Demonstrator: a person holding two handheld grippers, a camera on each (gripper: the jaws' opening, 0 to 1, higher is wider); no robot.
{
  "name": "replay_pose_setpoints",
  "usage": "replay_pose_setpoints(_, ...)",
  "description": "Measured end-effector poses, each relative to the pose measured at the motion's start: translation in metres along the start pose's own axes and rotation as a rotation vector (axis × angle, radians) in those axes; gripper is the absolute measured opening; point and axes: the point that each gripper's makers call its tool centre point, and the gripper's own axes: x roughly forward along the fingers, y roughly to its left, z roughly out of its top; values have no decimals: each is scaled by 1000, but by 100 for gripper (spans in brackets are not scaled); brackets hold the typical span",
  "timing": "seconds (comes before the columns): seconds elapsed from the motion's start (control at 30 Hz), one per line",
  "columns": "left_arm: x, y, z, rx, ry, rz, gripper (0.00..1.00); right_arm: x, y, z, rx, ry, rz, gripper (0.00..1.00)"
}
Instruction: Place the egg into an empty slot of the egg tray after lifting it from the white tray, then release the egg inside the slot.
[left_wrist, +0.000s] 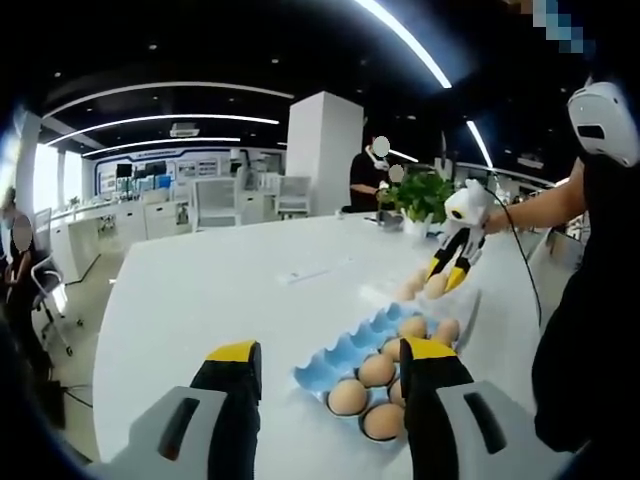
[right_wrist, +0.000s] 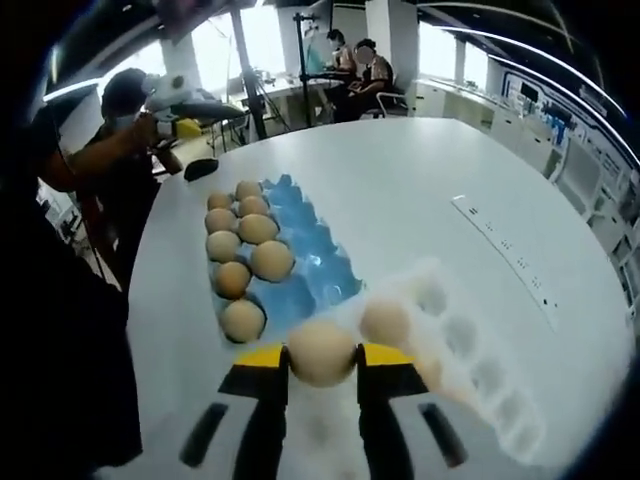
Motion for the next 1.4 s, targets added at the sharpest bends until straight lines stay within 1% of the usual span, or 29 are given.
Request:
replay_pose_setpoints(0.27, 0, -1, 2, 0, -2, 0, 56, 18, 14, 11, -38, 1, 45, 27)
replay_pose_setpoints(0.53, 1, -2, 1, -1, -2, -3, 56, 33, 21, 20, -63, -2, 74, 27)
replay_pose_setpoints(0.6, 0, -2, 1, -2, -3, -2, 56, 37, 23, 20, -83, 7, 80, 27)
replay_pose_setpoints(0.83, -1, -2, 0, -4, -1, 1, 56, 48, 26, 20, -91, 24, 107, 27)
replay_pose_setpoints(1.03, -2, -1, -1, -7, -1, 4, 56, 53, 29, 17, -124, 44, 118, 27)
replay_pose_setpoints(1.13, -2, -1, -2, -7, 0, 3, 56, 56, 31, 17, -167, 54, 125, 27)
replay_pose_setpoints(1.27, -1, 0, -1, -8, 0, 2, 55, 60, 32, 14, -198, 74, 136, 27)
replay_pose_setpoints(1.3, -1, 0, -2, -8, 1, 3, 55, 61, 33, 13, -213, 78, 138, 27)
replay_pose_setpoints(1.37, -1, -1, -2, -10, 3, 2, 55, 65, 36, 9, -263, 106, 150, 27)
replay_pose_setpoints(1.4, -1, 0, -2, -9, 1, 3, 55, 66, 36, 10, -267, 103, 149, 27)
